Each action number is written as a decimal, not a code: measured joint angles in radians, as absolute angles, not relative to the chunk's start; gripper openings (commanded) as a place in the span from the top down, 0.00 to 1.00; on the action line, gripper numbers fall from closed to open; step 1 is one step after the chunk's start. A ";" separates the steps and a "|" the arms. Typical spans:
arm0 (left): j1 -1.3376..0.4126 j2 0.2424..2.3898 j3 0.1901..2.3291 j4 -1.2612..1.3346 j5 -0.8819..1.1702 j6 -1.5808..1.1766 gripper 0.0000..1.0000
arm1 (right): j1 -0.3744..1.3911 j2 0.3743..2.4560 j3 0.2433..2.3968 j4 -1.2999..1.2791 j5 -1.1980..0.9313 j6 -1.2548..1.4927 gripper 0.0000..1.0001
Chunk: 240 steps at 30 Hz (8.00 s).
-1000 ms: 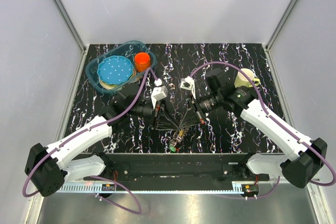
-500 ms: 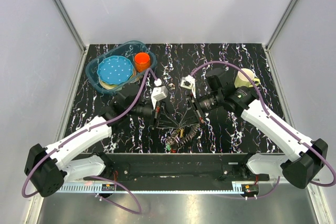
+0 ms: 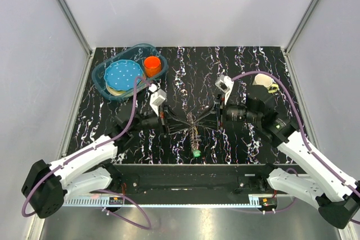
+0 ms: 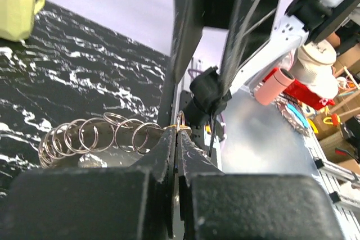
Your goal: Remove the keys from the keyring
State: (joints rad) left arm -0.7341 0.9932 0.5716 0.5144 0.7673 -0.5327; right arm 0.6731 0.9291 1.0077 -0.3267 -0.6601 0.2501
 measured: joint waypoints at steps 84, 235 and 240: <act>-0.733 0.877 0.457 0.809 0.627 -0.557 1.00 | 0.672 0.934 0.872 0.063 -0.701 0.414 0.72; -0.787 0.832 0.399 0.891 0.548 -0.548 1.00 | 0.666 0.946 0.863 0.039 -0.809 0.511 0.80; -0.787 0.832 0.399 0.890 0.548 -0.547 1.00 | 0.666 0.960 0.855 0.071 -0.835 0.527 0.90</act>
